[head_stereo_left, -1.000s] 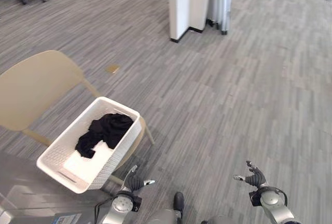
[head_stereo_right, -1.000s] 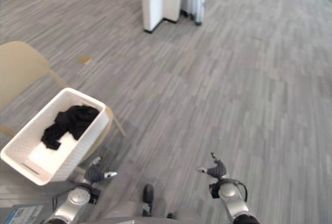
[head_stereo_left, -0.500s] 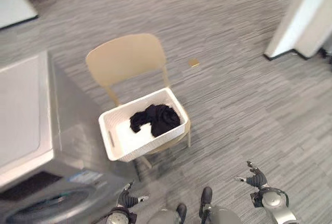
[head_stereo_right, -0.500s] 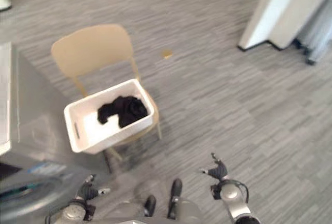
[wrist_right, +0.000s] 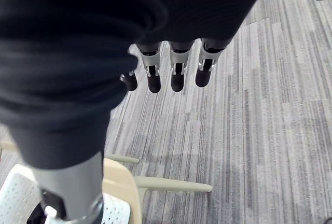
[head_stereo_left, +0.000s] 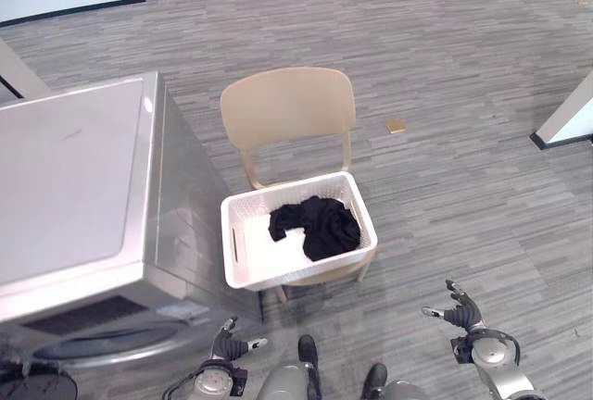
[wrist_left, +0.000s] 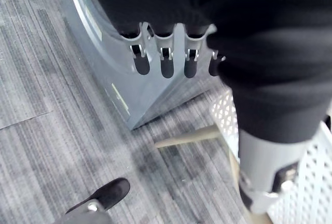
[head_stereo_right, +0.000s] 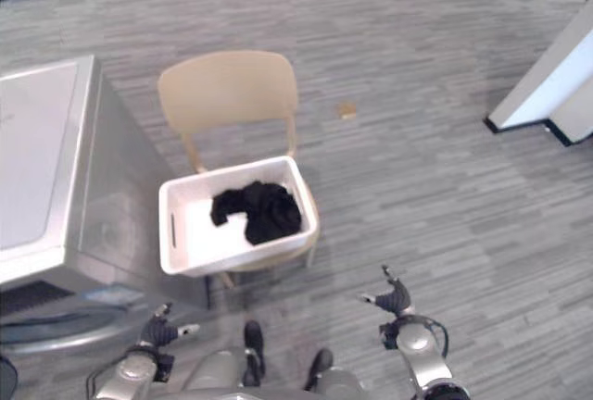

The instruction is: Grab the laundry basket,head to the washer,open it,put in the laundry and shut it.

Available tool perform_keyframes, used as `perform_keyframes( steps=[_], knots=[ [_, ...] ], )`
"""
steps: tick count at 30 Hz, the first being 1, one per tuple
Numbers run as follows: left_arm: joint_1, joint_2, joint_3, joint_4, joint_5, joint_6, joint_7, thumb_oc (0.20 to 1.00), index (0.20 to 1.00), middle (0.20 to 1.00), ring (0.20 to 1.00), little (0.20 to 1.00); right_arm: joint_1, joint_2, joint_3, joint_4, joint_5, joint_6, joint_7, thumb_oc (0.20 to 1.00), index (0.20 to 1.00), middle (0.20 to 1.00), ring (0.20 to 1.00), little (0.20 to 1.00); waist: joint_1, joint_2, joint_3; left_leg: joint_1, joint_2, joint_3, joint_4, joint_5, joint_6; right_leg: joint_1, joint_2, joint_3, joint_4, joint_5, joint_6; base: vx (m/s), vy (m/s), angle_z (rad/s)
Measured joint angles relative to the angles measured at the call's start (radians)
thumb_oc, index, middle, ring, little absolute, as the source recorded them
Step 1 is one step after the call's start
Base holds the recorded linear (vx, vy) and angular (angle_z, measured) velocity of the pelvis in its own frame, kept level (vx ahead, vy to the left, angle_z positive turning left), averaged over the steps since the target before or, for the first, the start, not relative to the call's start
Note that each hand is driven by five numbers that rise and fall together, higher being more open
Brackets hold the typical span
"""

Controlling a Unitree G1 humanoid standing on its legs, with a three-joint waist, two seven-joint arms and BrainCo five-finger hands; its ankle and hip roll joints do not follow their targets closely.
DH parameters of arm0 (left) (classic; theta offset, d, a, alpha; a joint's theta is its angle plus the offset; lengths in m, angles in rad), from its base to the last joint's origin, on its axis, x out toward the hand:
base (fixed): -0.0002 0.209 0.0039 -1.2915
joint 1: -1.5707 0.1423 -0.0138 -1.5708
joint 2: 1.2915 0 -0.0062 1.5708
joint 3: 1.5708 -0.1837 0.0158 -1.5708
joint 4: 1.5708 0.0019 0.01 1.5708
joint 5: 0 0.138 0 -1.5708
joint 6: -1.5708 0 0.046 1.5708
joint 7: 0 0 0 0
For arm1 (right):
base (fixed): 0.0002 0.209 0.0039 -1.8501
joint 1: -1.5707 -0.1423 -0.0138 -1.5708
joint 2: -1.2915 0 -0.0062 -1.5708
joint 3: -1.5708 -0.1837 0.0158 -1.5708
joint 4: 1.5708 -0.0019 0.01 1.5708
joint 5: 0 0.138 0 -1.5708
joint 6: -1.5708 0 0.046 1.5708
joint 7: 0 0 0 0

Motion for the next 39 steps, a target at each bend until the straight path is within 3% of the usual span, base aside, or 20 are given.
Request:
perform_keyframes(
  steps=[1,3,4,6,9,11,12,13,17,19,23,27,30,33,39],
  knots=[
    [0.000,-0.002,0.004,-0.001,0.000,0.000,0.000,1.000,1.000,1.000,1.000,1.000,0.001,-0.004,-0.001,-0.010,-0.005,0.000,-0.002,1.000,1.000,1.000,1.000,1.000,-0.003,0.007,-0.002,0.020,-0.008,-0.004,-0.013,0.017,0.007,-0.029,-0.025,0.019,0.079,-0.014,0.000,0.18,0.046,0.34],
    [-0.008,0.003,0.027,-0.006,0.000,0.000,0.004,1.000,1.000,1.000,1.000,1.000,0.007,-0.006,0.003,-0.038,-0.009,-0.001,0.001,1.000,1.000,1.000,1.000,1.000,-0.009,0.015,-0.005,0.051,-0.025,-0.065,-0.041,0.013,0.028,-0.074,-0.014,0.096,0.163,-0.035,-0.002,0.19,0.015,0.57],
    [-0.011,0.007,0.029,-0.002,0.000,0.002,0.001,1.000,1.000,1.000,1.000,1.000,0.003,-0.013,0.005,-0.064,-0.035,0.000,0.002,1.000,1.000,1.000,1.000,1.000,-0.011,0.028,-0.001,0.071,-0.028,-0.118,-0.071,0.022,0.030,-0.081,0.027,0.142,0.139,-0.040,-0.007,0.09,-0.009,0.76],
    [-0.012,0.013,0.028,0.002,0.000,0.001,0.002,1.000,1.000,1.000,1.000,1.000,-0.002,-0.031,0.004,-0.095,-0.070,-0.004,0.001,1.000,1.000,1.000,1.000,1.000,-0.022,0.024,0.002,0.093,-0.036,-0.176,-0.085,0.038,0.022,-0.101,0.066,0.188,0.074,-0.036,-0.001,0.09,-0.044,1.11],
    [-0.012,0.011,0.024,0.013,0.003,-0.002,0.007,1.000,1.000,1.000,1.000,1.000,-0.022,-0.110,0.061,-0.156,-0.157,-0.006,-0.002,1.000,1.000,1.000,1.000,1.000,-0.014,0.021,0.006,0.123,-0.052,-0.243,-0.085,0.036,0.019,-0.141,0.096,0.273,-0.012,-0.016,0.020,0.07,-0.057,0.96],
    [-0.012,0.025,0.023,0.009,0.006,-0.010,0.018,1.000,1.000,1.000,1.000,1.000,-0.030,-0.178,0.082,-0.255,-0.248,-0.008,0.003,1.000,1.000,1.000,1.000,1.000,-0.006,0.001,0.014,0.136,-0.070,-0.259,-0.090,0.031,0.011,-0.143,0.085,0.287,-0.109,0.079,0.043,0.03,-0.069,0.74],
    [-0.003,0.047,0.024,0.006,0.013,-0.021,0.025,1.000,1.000,1.000,1.000,1.000,-0.029,-0.207,0.085,-0.333,-0.286,-0.021,0.006,1.000,1.000,1.000,1.000,1.000,-0.005,-0.033,0.013,0.144,-0.093,-0.269,-0.096,0.022,-0.001,-0.141,0.063,0.292,-0.148,0.183,0.043,0.02,-0.079,0.41],
    [0.014,0.056,0.030,0.013,0.014,-0.024,0.030,1.000,1.000,1.000,1.000,1.000,-0.075,-0.220,0.098,-0.354,-0.324,-0.043,0.007,1.000,1.000,1.000,1.000,1.000,0.006,-0.049,0.014,0.152,-0.087,-0.271,-0.102,0.018,-0.013,-0.131,0.065,0.287,-0.164,0.247,-0.004,0.03,-0.079,0.21],
    [0.044,0.062,0.033,0.011,0.020,-0.038,0.031,1.000,1.000,1.000,1.000,1.000,-0.185,-0.255,0.220,-0.353,-0.402,-0.057,0.036,1.000,1.000,1.000,1.000,1.000,0.039,-0.071,0.010,0.124,-0.050,-0.280,-0.099,-0.006,-0.052,-0.077,0.106,0.257,-0.300,0.271,0.005,0.01,-0.085,0.04],
    [0.036,0.062,0.033,0.012,0.020,-0.042,0.032,1.000,1.000,1.000,1.000,1.000,-0.213,-0.249,0.276,-0.350,-0.436,-0.070,0.059,1.000,1.000,1.000,1.000,1.000,0.066,-0.077,0.011,0.100,-0.036,-0.299,-0.089,0.002,-0.059,-0.079,0.118,0.235,-0.316,0.273,0.008,-0.01,-0.065,0.20],
    [0.026,0.062,0.029,0.009,0.022,-0.044,0.032,1.000,1.000,1.000,1.000,1.000,-0.288,-0.246,0.368,-0.319,-0.446,-0.084,0.076,1.000,1.000,1.000,1.000,1.000,0.076,-0.079,0.012,0.069,-0.024,-0.334,-0.085,0.004,-0.076,-0.086,0.129,0.189,-0.335,0.274,0.006,-0.05,-0.050,0.31],
    [0.005,0.066,0.013,0.008,0.019,-0.047,0.035,1.000,1.000,1.000,1.000,1.000,-0.401,-0.223,0.460,-0.168,-0.467,-0.077,0.070,1.000,1.000,1.000,1.000,1.000,0.108,-0.070,0.021,0.003,-0.025,-0.383,-0.065,0.016,-0.090,-0.118,0.128,0.140,-0.342,0.276,0.004,-0.13,-0.041,0.36],
    [-0.057,0.071,-0.021,-0.017,0.011,-0.060,0.037,1.000,1.000,1.000,1.000,1.000,-0.533,-0.193,0.493,-0.014,-0.478,-0.063,0.068,1.000,1.000,1.000,1.000,1.000,0.138,-0.058,0.082,-0.083,-0.031,-0.412,-0.032,0.031,-0.100,-0.194,0.122,0.115,-0.324,0.285,-0.010,-0.09,-0.018,0.33],
    [-0.097,0.073,-0.037,-0.034,-0.001,-0.072,0.055,1.000,1.000,1.000,1.000,1.000,-0.663,-0.191,0.515,0.142,-0.478,-0.032,0.034,1.000,1.000,1.000,1.000,1.000,0.176,-0.019,0.154,-0.143,-0.039,-0.441,-0.011,0.039,-0.107,-0.236,0.115,0.086,-0.318,0.296,-0.024,-0.13,0.006,0.26],
    [-0.160,0.082,-0.087,-0.039,-0.074,-0.082,0.077,1.000,1.000,1.000,1.000,1.000,-0.811,-0.181,0.590,0.338,-0.502,0.010,-0.037,1.000,1.000,1.000,1.000,1.000,0.214,0.004,0.219,-0.266,-0.044,-0.472,0.022,0.049,-0.117,-0.347,0.103,0.047,-0.273,0.296,-0.034,-0.07,-0.029,0.17]
  ],
)
